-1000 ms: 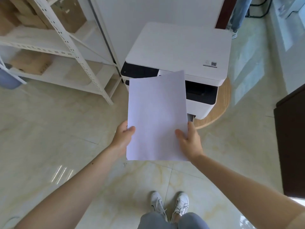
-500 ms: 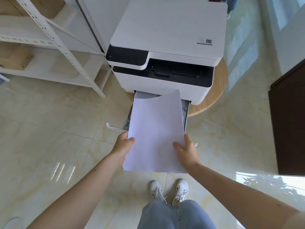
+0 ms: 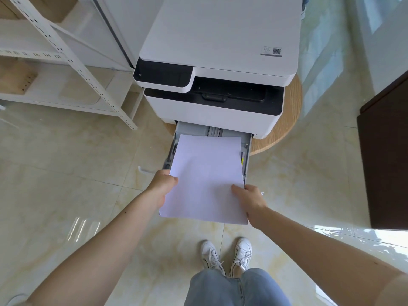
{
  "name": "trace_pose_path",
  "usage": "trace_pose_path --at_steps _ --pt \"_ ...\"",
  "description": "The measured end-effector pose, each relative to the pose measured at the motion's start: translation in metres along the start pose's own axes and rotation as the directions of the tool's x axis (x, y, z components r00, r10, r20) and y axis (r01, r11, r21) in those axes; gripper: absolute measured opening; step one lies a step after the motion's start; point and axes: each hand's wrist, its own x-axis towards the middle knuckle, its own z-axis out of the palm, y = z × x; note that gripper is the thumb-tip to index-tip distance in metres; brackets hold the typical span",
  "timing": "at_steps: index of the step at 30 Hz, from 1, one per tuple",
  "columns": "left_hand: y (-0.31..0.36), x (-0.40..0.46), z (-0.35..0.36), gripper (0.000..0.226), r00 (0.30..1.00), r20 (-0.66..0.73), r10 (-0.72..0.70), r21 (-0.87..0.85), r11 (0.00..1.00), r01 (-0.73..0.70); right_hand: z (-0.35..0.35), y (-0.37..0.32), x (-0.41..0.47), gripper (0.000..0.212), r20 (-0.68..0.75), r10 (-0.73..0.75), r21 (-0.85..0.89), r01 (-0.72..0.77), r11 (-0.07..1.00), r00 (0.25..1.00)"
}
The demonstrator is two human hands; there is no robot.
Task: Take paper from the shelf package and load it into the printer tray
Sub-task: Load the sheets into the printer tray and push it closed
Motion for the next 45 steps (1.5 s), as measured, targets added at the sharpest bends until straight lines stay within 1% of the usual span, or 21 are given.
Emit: trace_pose_path --at_steps 2,4,8,10,12,14,17,19,21,22,26,29,31,33,37,42,45 --pt "0.005 0.004 -0.002 0.024 1.0 0.014 -0.007 -0.005 1.0 0.007 0.0 -0.001 0.008 0.016 -0.016 0.037 0.017 -0.036 0.999 0.999" --pt "0.008 0.009 -0.004 0.025 0.999 0.046 -0.018 -0.019 1.0 0.019 0.001 -0.002 0.017 0.024 -0.042 0.038 0.023 -0.037 0.999 0.998" --pt "0.014 0.019 -0.011 0.026 0.993 0.091 -0.075 -0.084 0.993 0.083 0.005 -0.01 0.026 0.018 -0.093 0.019 0.06 -0.014 0.998 0.995" --pt "0.015 0.023 -0.017 0.026 0.988 0.087 -0.128 -0.107 0.985 0.137 0.006 -0.017 0.031 0.016 -0.125 0.021 0.069 -0.012 0.998 0.992" --pt "0.015 0.025 -0.02 0.021 0.982 0.068 -0.173 -0.123 0.976 0.181 0.007 -0.024 0.037 0.02 -0.15 0.011 0.067 -0.001 0.998 0.989" --pt "0.015 0.028 -0.021 0.017 0.981 0.032 -0.191 -0.113 0.975 0.193 0.01 -0.031 0.041 0.019 -0.155 -0.006 0.066 0.016 0.998 0.988" --pt "0.017 0.039 -0.018 0.021 0.982 -0.059 -0.18 -0.124 0.977 0.171 0.011 -0.04 0.047 0.015 -0.142 -0.022 0.069 0.032 0.997 0.99" --pt "0.02 0.045 -0.015 0.014 0.98 -0.098 -0.172 -0.152 0.976 0.156 0.01 -0.047 0.043 0.01 -0.127 -0.009 0.097 0.022 0.995 0.992" --pt "0.024 0.05 -0.011 0.006 0.978 -0.125 -0.164 -0.157 0.977 0.144 0.007 -0.051 0.04 0.017 -0.097 0.02 0.124 -0.008 0.992 0.995" --pt "0.025 0.054 -0.009 0.005 0.977 -0.143 -0.156 -0.156 0.979 0.133 0.005 -0.051 0.041 0.018 -0.082 0.034 0.128 -0.023 0.991 0.996" --pt "0.031 0.064 -0.002 0.006 0.971 -0.201 -0.127 -0.156 0.983 0.096 -0.002 -0.049 0.041 0.008 -0.031 0.105 0.121 -0.101 0.987 0.994" --pt "0.033 0.069 0.002 0.013 0.968 -0.233 -0.097 -0.164 0.985 0.059 -0.003 -0.049 0.043 0.002 -0.058 0.127 0.069 -0.123 0.99 0.99" --pt "0.032 0.073 0.002 0.014 0.968 -0.238 -0.086 -0.175 0.984 0.045 -0.001 -0.05 0.046 0.013 -0.11 0.104 0.04 -0.1 0.994 0.988" --pt "0.03 0.074 0.001 0.01 0.969 -0.23 -0.094 -0.192 0.98 0.049 0.003 -0.052 0.049 0.019 -0.141 0.08 0.033 -0.076 0.997 0.987" --pt "0.028 0.075 -0.005 0.016 0.967 -0.22 -0.13 -0.206 0.975 0.084 0.009 -0.059 0.055 0.023 -0.176 0.038 0.018 -0.035 0.999 0.984" --pt "0.027 0.078 -0.004 0.022 0.951 -0.298 -0.081 -0.141 0.989 0.04 0.01 -0.063 0.057 0.02 -0.148 0.051 -0.004 -0.052 0.999 0.988" --pt "0.022 0.078 0.001 0.023 0.943 -0.325 -0.065 -0.122 0.992 0.026 0.007 -0.06 0.056 0.011 -0.092 0.082 -0.062 -0.087 0.994 0.992"
